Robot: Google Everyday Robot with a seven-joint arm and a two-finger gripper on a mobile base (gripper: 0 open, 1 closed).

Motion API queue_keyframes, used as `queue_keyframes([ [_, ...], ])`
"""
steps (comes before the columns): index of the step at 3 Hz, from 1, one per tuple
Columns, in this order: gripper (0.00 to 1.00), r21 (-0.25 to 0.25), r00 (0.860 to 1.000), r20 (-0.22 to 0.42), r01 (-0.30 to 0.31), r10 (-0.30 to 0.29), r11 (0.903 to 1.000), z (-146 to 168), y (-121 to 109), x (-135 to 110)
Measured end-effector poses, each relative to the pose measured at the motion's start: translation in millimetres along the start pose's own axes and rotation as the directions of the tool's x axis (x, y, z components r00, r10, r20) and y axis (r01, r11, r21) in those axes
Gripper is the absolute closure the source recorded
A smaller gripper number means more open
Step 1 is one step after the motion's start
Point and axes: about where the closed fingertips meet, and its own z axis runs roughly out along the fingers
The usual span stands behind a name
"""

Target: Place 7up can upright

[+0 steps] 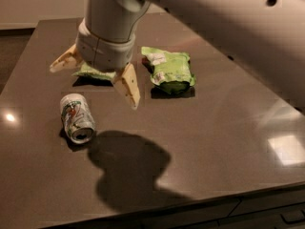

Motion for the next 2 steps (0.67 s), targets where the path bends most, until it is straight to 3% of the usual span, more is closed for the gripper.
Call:
queue_keyframes([
  [1,0.00,-0.037,0.993,0.000,0.117,-0.117,0.9924,19,-3,-13],
  [2,0.00,-0.095,0.973,-0.006,0.230,-0.232,0.9685,42,-5,-25],
])
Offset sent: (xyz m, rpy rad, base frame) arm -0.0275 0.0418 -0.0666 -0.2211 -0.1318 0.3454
